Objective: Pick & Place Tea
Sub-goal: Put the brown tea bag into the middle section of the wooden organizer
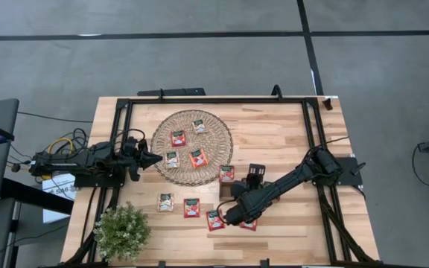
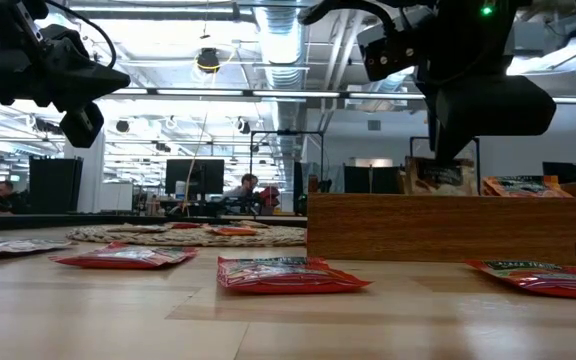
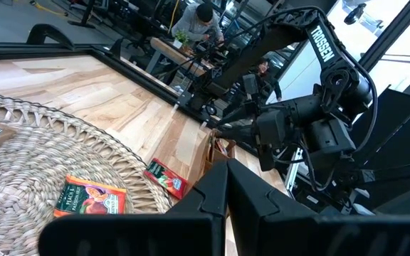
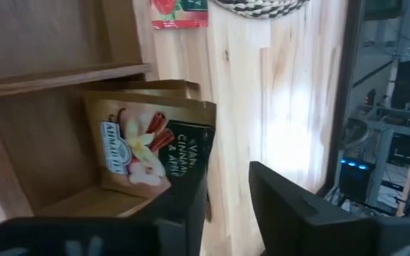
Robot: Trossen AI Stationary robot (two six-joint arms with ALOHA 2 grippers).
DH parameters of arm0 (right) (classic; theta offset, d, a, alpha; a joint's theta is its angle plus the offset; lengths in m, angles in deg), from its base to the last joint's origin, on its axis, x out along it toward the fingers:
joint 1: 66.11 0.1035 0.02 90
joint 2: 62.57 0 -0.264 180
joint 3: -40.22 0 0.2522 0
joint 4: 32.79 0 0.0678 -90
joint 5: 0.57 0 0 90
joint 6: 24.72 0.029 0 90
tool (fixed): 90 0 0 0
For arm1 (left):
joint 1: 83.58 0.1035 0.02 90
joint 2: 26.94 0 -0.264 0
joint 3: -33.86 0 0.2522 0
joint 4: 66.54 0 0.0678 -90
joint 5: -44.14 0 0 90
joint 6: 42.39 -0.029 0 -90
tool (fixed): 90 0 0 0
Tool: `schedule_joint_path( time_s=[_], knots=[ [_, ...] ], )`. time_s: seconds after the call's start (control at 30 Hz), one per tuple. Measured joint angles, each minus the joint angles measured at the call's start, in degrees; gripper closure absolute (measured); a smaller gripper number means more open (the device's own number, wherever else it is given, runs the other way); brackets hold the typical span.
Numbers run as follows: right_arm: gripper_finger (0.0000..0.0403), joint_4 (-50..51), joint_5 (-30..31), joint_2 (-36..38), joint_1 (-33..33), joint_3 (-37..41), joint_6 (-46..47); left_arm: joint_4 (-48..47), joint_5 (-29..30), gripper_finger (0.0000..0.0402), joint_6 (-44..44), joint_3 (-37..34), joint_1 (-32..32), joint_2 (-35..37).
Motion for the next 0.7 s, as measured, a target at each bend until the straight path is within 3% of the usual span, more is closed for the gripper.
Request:
schedule_joint_path(
  time_s=[0.7],
  knots=[
    [0.0294, 1.42, 2.98, 2.62, 0.44, -1.68, -1.53, 0.04, 0.15, 0.0402, 0.00, 0.01, -0.01, 0.00]
  ],
)
